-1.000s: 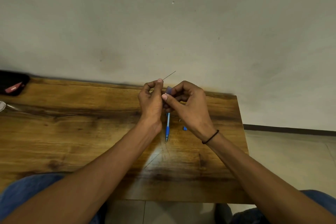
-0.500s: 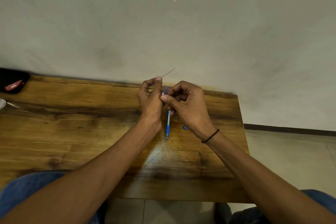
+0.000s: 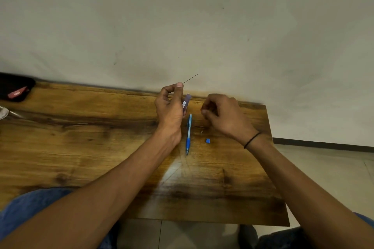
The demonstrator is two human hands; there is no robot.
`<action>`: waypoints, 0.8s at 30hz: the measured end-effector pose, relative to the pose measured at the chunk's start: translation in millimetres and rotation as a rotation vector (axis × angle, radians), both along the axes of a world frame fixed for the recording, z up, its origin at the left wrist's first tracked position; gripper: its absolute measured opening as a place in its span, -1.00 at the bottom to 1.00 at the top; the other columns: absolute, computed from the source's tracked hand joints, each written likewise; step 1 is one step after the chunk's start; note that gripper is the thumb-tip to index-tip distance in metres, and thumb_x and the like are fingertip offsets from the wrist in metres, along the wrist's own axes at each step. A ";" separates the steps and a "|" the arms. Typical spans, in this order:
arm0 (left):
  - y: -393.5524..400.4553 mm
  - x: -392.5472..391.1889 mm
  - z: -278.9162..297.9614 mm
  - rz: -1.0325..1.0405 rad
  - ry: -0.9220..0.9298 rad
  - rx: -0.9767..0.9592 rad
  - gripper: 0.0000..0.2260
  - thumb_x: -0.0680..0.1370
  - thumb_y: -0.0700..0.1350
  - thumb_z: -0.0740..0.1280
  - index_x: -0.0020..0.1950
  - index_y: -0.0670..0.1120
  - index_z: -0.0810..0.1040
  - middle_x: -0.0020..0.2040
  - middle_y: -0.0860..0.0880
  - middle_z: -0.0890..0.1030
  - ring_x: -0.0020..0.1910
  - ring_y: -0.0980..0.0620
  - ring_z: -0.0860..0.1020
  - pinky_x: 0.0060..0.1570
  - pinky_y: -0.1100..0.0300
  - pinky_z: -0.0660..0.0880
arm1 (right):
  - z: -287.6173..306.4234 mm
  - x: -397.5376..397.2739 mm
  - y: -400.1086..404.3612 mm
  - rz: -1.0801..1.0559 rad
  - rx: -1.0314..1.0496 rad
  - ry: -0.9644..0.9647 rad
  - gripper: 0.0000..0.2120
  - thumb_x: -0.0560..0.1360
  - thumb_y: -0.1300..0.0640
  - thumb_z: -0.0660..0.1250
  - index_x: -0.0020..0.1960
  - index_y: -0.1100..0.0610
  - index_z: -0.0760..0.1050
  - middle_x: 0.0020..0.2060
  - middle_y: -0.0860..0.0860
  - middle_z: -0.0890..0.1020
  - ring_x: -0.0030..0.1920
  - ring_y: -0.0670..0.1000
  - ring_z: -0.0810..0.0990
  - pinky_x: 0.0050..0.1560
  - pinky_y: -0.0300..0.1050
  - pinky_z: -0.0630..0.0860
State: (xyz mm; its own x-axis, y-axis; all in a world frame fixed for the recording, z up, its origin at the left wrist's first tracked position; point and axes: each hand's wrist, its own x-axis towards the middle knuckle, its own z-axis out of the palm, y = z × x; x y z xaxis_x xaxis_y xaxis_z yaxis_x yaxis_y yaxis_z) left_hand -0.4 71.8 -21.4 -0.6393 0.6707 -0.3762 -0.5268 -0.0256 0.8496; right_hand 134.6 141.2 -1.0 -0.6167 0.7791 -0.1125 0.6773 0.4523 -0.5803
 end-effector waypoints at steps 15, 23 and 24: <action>0.9 0.2 -6.0 -0.012 0.008 0.013 -0.87 0.66 -0.06 0.41 0.14 -0.09 0.58 -0.16 -0.02 0.57 -0.49 0.25 0.54 -0.53 0.35 0.36 | -27.1 8.7 -18.7 0.294 0.103 -0.490 -0.74 0.53 0.09 0.53 0.14 0.11 0.53 0.12 0.16 0.62 0.10 0.24 0.64 0.07 0.17 0.65; -0.8 -0.4 -7.2 -0.027 0.016 0.007 -0.86 0.66 -0.06 0.41 0.15 -0.09 0.57 -0.09 -0.04 0.57 -0.48 0.26 0.55 -0.52 0.38 0.40 | -26.1 8.4 -12.7 0.277 0.105 -0.402 -0.90 0.57 0.18 0.44 0.07 0.13 0.57 0.03 0.13 0.64 0.03 0.20 0.65 0.03 0.15 0.65; -0.7 -0.7 -7.1 -0.026 0.016 0.004 -0.86 0.66 -0.06 0.41 0.15 -0.10 0.58 -0.09 -0.04 0.57 -0.48 0.26 0.55 -0.52 0.38 0.40 | -24.2 7.5 -10.2 0.264 0.103 -0.362 -0.92 0.55 0.20 0.44 0.04 0.14 0.59 -0.01 0.11 0.65 0.00 0.17 0.65 0.00 0.12 0.66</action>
State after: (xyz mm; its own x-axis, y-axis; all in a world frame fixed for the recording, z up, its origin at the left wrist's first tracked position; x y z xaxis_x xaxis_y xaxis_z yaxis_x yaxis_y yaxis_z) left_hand -1.1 71.1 -28.4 -0.6278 0.6884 -0.3634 -0.5134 -0.0153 0.8580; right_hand 142.1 130.9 -25.2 -0.7310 0.6189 -0.2873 0.6817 0.6799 -0.2702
